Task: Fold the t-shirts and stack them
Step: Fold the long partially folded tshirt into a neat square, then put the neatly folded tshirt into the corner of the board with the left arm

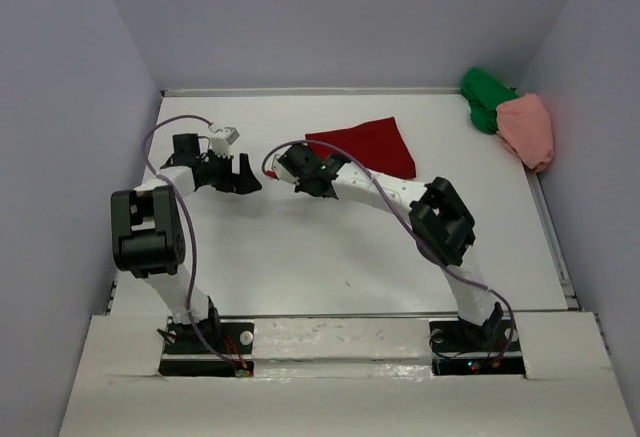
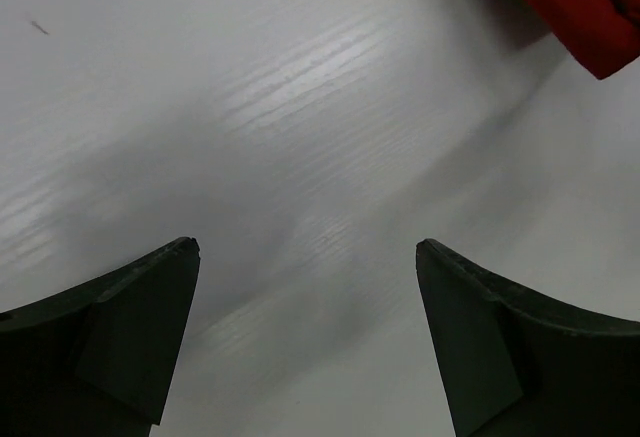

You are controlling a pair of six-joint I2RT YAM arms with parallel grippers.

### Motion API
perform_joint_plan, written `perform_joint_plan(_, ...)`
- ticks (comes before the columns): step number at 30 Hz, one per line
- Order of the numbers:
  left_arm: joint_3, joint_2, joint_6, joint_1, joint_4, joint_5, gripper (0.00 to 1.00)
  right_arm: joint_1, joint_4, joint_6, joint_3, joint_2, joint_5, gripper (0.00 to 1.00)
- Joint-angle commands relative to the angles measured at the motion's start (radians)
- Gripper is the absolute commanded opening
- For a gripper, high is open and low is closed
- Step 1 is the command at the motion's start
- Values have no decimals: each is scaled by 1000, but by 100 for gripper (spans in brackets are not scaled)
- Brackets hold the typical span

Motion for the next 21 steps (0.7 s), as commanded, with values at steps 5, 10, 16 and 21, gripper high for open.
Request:
perform_joint_plan(5, 71, 185, -151, 6, 28, 361, 99, 5, -14, 37, -22, -133, -44, 0)
perform_joint_plan(10, 127, 251, -396, -5, 183, 368, 99, 5, -25, 43, -42, -118, -62, 0)
perform_joint_plan(16, 81, 251, -741, -58, 408, 285, 99, 5, -28, 57, -48, -84, -76, 0)
perform_joint_plan(21, 79, 251, -841, -175, 413, 205, 99, 5, -25, 58, -32, -84, -88, 0)
